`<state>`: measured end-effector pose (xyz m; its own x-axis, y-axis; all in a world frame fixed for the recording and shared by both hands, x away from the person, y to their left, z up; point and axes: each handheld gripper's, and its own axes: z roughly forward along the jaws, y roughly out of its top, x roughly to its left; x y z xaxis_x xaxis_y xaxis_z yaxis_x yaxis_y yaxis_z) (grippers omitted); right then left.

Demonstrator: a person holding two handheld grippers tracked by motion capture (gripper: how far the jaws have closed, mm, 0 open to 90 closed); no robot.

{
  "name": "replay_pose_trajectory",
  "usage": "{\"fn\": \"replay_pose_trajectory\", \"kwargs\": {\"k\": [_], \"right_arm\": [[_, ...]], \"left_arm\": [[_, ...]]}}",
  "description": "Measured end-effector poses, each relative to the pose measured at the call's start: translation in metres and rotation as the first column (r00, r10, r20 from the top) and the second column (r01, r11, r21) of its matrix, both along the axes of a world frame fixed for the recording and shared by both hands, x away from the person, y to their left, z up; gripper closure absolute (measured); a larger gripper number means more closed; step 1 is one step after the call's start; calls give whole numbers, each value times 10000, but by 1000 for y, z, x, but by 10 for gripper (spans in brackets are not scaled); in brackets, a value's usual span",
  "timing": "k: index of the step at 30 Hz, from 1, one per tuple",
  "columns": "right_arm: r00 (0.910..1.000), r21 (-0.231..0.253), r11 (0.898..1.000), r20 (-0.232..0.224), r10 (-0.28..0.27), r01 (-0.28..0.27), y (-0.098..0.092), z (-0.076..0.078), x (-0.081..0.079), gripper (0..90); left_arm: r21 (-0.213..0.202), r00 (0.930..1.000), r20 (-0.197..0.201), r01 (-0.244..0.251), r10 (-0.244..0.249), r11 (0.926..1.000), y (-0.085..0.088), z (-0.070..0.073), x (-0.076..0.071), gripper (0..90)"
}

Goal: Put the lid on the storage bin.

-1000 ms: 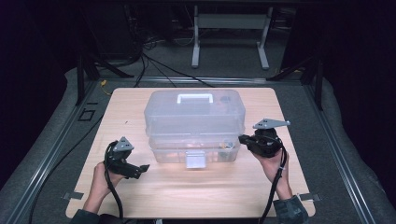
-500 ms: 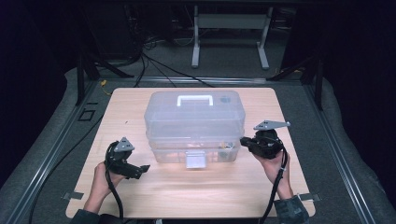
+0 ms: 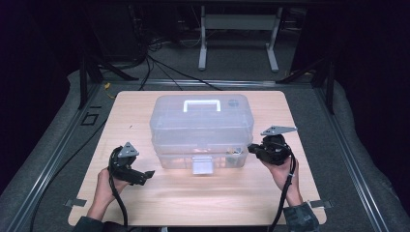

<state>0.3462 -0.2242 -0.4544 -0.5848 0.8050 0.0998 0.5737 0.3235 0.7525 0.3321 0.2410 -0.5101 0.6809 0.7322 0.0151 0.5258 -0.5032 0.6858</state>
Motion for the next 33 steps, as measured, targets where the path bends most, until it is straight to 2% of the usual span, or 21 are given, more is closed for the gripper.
{"fn": "replay_pose_trajectory", "kwargs": {"k": [9,13,19,27,31,32,33], "right_arm": [[9999,-420,9990,-41,-131,129,2,-1,0,863],[9998,-475,9987,-127,-166,160,1,-2,1,864],[9992,-737,9970,-311,-251,227,1,-6,3,865],[9983,-908,9955,-504,-306,260,2,-7,4,869],[9971,-1319,9907,-639,-406,319,2,-8,4,871],[9960,-1635,9853,-651,-614,501,3,-8,4,871],[9965,-1265,9916,-746,-373,276,2,-10,5,874]], "left_arm": [[296,9999,37,154,-156,9994,-2,-3,0,2],[251,9999,-59,119,-118,9996,-2,-4,1,2],[471,9998,-126,166,-160,9988,-4,-7,1,2],[485,9996,-196,206,-197,9986,-4,-8,1,2],[537,9994,-236,261,-249,9982,-5,-8,1,1],[511,9995,-214,254,-244,9984,-5,-8,1,1],[501,9995,-217,252,-241,9984,-5,-8,1,1]]}}
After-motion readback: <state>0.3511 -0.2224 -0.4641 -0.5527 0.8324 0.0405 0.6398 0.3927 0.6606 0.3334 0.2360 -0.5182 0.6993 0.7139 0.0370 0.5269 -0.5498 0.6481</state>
